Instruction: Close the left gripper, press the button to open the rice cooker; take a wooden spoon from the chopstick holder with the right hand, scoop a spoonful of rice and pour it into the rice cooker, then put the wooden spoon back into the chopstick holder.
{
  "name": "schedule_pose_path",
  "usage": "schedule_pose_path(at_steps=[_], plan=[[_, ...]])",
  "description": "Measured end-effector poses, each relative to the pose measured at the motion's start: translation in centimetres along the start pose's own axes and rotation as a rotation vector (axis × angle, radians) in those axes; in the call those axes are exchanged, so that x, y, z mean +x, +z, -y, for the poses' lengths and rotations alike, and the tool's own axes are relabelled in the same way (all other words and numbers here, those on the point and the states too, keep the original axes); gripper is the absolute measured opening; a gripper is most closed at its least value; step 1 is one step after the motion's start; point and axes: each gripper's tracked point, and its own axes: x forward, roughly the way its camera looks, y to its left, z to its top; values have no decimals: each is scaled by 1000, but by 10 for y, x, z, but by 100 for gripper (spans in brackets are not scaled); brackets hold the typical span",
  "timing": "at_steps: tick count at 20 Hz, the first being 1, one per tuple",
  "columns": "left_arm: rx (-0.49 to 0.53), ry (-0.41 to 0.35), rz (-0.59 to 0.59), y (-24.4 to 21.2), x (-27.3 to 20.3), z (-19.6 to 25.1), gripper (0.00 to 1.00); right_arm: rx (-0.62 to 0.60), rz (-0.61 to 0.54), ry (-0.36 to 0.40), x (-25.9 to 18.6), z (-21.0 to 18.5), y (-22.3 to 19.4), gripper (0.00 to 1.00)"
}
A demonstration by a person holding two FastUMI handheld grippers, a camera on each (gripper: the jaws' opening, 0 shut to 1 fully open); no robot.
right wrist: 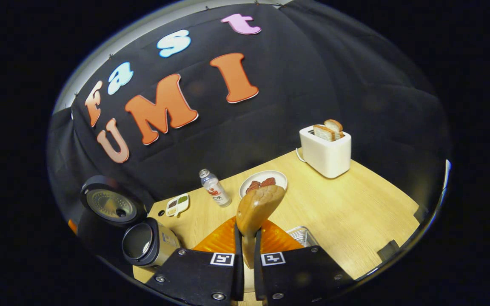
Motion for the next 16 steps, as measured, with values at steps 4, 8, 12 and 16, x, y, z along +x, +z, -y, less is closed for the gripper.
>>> schedule_pose_path(at_steps=[4, 8, 12, 16], plan=[[5, 24, 6, -1, -1, -12, 100, -189, -42, 5, 18, -21, -34, 9], [5, 51, -15, -10, -5, -24, 94, -417, -44, -29, 35, -27, -61, 9], [8, 78, -21, -13, -8, -35, 95, -613, 9, -66, 40, -32, -79, 9], [13, 92, -27, -17, -9, -41, 94, -728, 33, -76, 39, -31, -104, 8]])
